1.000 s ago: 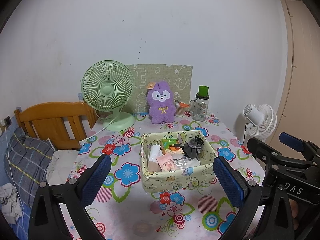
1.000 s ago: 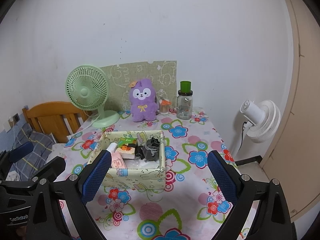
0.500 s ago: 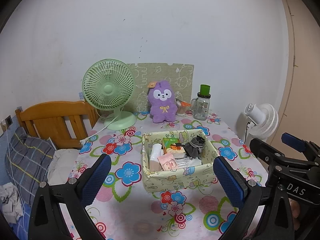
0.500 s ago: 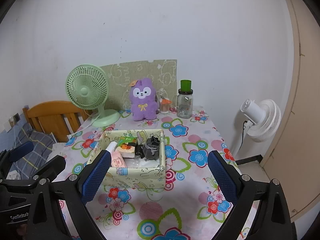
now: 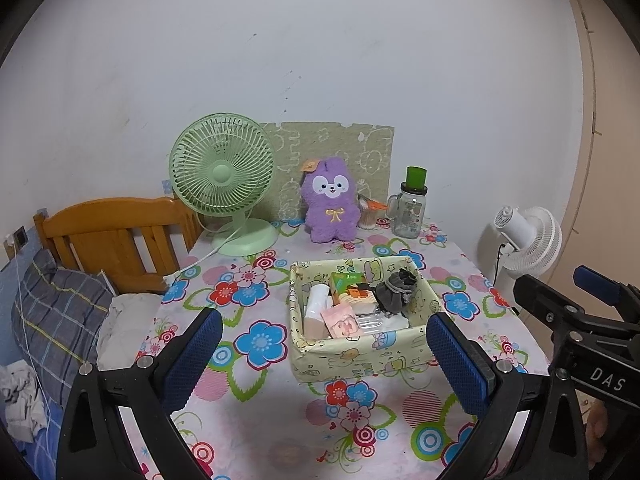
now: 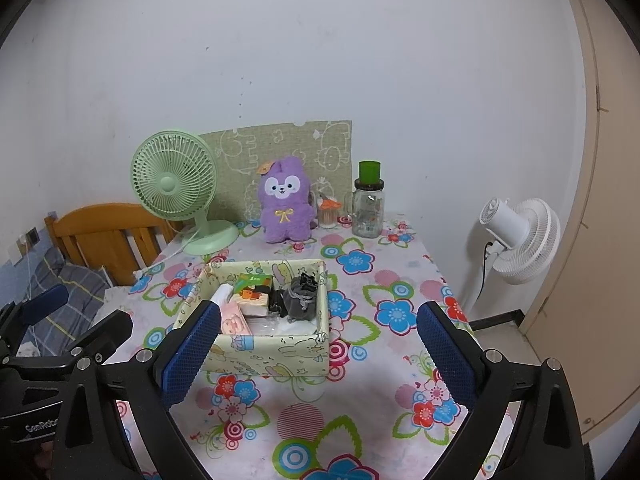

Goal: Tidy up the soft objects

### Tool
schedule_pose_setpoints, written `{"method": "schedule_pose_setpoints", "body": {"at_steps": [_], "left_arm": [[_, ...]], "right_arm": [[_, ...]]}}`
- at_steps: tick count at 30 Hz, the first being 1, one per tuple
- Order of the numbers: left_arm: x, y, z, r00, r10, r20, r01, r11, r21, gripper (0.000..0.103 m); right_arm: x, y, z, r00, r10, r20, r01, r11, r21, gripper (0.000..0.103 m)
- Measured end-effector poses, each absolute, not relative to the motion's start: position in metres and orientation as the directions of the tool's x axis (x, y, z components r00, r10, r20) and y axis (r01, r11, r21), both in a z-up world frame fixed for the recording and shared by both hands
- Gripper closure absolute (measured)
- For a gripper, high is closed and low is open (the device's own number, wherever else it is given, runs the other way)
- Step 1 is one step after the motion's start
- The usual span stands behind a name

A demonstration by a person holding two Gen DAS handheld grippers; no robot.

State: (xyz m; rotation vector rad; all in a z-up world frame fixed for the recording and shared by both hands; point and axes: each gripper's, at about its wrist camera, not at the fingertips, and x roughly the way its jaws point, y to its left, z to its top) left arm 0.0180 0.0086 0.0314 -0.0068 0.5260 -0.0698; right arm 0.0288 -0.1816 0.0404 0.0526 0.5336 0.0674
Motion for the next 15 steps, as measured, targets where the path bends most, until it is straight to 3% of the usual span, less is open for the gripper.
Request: {"method": "schedule_pose_setpoints", "body": {"at_steps": [15], "left_arm": [[0.0211, 0.0103, 0.028, 0.857, -0.061, -0.512, 0.051, 0.998, -0.034, 0.0]], "right_arm": [[0.0254, -0.1822, 0.0431, 0.869, 0.071, -0.49, -0.049, 0.997, 0.058, 0.002]]}}
